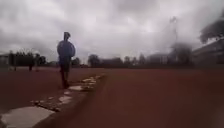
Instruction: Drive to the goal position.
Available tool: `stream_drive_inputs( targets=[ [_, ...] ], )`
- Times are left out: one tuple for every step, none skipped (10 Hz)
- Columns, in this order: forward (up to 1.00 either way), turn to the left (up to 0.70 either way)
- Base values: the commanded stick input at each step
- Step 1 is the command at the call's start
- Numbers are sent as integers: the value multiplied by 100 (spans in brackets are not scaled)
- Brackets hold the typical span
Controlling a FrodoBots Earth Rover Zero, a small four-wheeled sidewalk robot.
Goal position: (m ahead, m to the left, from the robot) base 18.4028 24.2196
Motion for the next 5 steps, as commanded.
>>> stream_drive_inputs(
  targets=[
    [85,0],
    [85,0],
    [85,0],
    [85,0],
    [85,0]
  ],
)
